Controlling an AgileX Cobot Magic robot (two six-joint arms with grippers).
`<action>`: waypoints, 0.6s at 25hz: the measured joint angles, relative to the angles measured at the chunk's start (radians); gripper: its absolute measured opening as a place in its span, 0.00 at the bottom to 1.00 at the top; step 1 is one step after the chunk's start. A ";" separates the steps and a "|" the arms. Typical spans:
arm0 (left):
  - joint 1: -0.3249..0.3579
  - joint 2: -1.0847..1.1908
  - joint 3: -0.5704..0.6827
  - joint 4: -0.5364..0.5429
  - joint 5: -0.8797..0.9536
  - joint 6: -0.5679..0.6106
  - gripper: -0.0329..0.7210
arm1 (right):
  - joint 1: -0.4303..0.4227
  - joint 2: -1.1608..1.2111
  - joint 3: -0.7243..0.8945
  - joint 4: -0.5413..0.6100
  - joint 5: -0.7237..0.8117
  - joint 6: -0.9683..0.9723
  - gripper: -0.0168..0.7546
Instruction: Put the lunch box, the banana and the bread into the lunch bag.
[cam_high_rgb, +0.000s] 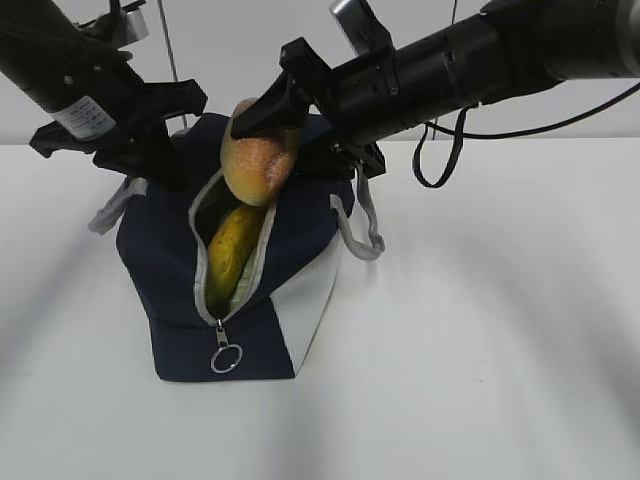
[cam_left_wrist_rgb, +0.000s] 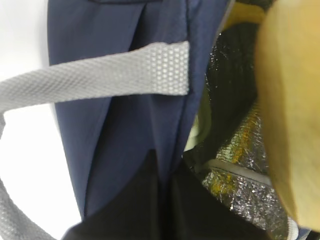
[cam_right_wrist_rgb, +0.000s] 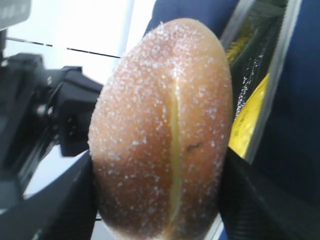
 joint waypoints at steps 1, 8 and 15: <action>0.000 0.000 0.000 0.000 0.000 0.000 0.04 | 0.000 0.013 -0.005 0.002 -0.008 0.000 0.65; 0.000 0.000 0.000 0.000 0.000 0.000 0.04 | 0.000 0.089 -0.013 -0.002 -0.008 0.000 0.72; 0.000 0.000 0.000 0.000 0.000 0.000 0.04 | 0.000 0.101 -0.013 -0.004 0.033 0.000 0.86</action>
